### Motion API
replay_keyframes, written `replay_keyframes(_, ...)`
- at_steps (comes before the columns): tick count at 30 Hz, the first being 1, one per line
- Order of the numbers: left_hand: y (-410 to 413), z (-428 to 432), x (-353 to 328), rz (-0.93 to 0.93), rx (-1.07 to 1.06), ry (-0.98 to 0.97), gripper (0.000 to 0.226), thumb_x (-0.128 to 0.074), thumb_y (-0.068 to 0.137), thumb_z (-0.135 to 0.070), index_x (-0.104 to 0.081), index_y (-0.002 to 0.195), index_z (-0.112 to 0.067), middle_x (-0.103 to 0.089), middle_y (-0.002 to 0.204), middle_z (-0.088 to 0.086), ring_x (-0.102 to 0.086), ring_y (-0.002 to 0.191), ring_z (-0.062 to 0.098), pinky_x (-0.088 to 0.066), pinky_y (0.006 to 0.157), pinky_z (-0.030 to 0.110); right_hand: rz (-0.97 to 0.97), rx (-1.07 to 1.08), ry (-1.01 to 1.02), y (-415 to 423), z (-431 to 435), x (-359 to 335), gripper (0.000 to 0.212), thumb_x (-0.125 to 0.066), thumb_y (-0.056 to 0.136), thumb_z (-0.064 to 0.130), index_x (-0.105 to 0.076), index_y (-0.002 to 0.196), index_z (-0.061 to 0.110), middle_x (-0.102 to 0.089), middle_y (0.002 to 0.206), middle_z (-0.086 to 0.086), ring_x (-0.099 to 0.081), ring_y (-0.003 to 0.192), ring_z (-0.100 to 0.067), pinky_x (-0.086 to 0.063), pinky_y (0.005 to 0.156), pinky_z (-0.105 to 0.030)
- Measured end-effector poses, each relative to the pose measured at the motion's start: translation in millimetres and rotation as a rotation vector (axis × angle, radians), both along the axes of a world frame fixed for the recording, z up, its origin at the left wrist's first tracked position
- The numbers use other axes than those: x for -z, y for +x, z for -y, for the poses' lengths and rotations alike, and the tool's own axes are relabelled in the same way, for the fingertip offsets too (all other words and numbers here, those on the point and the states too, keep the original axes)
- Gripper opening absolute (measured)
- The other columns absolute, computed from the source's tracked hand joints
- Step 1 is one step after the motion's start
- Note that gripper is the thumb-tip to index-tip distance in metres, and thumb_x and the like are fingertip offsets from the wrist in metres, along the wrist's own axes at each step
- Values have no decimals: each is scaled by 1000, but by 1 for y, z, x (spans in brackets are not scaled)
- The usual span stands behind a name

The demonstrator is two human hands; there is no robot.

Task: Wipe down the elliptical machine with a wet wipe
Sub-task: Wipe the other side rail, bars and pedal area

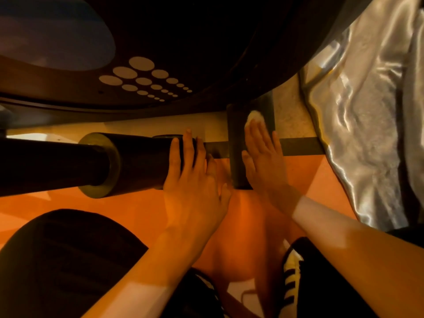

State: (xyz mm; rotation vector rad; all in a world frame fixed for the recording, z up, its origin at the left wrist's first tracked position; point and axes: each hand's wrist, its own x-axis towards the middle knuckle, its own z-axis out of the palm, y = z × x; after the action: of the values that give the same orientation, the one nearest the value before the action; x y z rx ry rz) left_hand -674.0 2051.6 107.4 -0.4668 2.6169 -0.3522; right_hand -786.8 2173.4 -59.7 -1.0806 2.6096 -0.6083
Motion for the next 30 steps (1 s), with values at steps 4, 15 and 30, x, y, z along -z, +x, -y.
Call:
replay_keyframes(4,-1,-1,2,-31,6,-15,77,-27,101,-62,-42,158,-13,-16,171,21,8,158,44,28,115,57,-85,-319,30,31,-36,0,62,-32,104,35,-28,162,14,-17,171,-4,-9,159,-20,-18,125,-51)
replay_keyframes(15,16,5,-12,-200,93,190,54,-62,87,-46,-72,123,-8,-51,151,27,-40,147,43,-14,125,49,-183,-459,119,2,-34,-7,58,-24,108,39,-45,152,7,-40,159,-16,-34,150,-30,-27,122,-46)
replay_keyframes(30,64,57,-190,-460,171,-232,61,-60,91,-46,-63,142,-13,-28,167,20,-14,158,40,5,129,51,598,212,-687,113,94,-205,49,-31,105,47,-29,154,45,-18,156,46,-19,146,15,-15,114,-4)
